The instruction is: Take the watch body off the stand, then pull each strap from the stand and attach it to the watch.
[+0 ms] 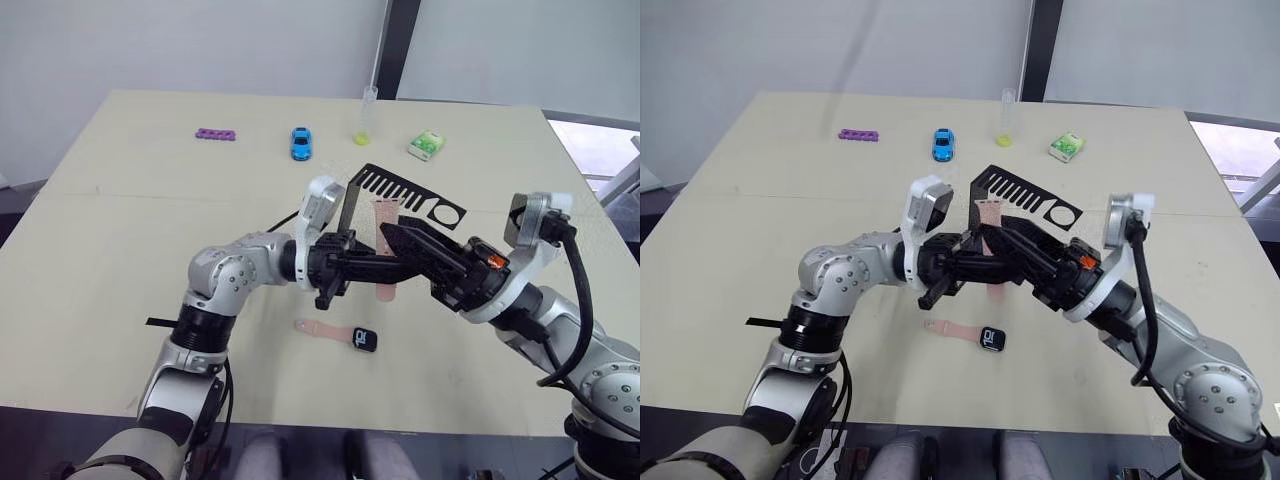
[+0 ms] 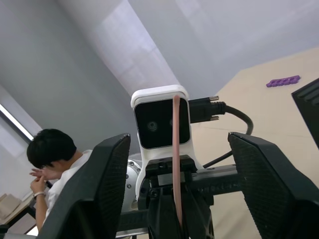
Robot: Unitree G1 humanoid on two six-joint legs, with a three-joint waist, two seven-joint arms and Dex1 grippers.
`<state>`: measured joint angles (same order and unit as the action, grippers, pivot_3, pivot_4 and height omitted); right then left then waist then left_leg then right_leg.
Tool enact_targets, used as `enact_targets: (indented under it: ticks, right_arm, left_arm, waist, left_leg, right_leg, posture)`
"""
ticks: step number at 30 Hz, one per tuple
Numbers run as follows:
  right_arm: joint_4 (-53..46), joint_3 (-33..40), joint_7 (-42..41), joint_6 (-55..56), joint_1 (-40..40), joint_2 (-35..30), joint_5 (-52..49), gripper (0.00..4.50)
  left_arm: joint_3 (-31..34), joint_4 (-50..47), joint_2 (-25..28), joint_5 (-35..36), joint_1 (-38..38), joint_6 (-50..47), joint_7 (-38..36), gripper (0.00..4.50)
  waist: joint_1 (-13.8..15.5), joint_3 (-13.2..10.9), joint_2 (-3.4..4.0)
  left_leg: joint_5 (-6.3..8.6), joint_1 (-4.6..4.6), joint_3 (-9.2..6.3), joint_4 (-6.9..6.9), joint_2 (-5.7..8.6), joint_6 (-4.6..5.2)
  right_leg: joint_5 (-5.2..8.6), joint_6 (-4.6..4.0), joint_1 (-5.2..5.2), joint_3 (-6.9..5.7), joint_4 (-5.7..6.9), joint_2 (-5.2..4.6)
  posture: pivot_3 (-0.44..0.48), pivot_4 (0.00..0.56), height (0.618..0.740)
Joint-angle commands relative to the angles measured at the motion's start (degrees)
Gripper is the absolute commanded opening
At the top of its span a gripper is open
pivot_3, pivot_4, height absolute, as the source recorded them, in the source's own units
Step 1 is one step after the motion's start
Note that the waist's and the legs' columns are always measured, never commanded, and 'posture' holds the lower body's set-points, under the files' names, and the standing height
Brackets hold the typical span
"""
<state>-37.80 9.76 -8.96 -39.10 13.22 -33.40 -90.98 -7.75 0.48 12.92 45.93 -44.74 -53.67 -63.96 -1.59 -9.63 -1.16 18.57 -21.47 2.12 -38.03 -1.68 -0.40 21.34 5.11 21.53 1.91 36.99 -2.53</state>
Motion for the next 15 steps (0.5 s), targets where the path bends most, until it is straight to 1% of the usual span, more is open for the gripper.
enact_targets:
  ticks: [1, 10, 15]
  right_arm:
    - [-1.2, 0.57, 0.35, 0.54, 0.8, -0.97, -0.67, 3.3]
    - [-1.07, 0.63, 0.14, 0.44, 0.72, -2.84, -1.13, 3.3]
    - [-0.75, 0.2, 0.57, 0.64, 1.22, -2.83, -1.15, 3.3]
  left_arm:
    - [-0.52, -2.52, 0.53, 0.51, -0.67, 0.74, -1.47, 0.0]
    - [-1.11, -1.95, 1.14, -0.13, -1.25, 1.8, -2.35, 0.0]
    - [-1.51, -1.79, 1.14, -0.24, -1.29, 2.3, -2.56, 0.0]
  waist:
    - [-0.01, 0.0, 0.0]
    - [-0.02, 0.0, 0.0]
    - [-0.01, 0.0, 0.0]
  left_leg:
    - [0.0, 0.0, 0.0, 0.0, 0.0, 0.0]
    - [0.01, -0.02, -0.01, 0.0, 0.0, 0.02]
    - [0.03, -0.02, -0.01, 0.0, 0.0, 0.05]
  right_leg:
    - [0.0, 0.0, 0.0, 0.0, 0.0, 0.0]
    - [0.0, 0.0, 0.0, 0.0, -0.03, -0.01]
    - [0.0, 0.0, 0.0, 0.0, -0.03, -0.01]
  posture:
    - [0.0, 0.15, 0.74]
    - [0.0, 0.15, 0.74]
    - [0.0, 0.15, 0.74]
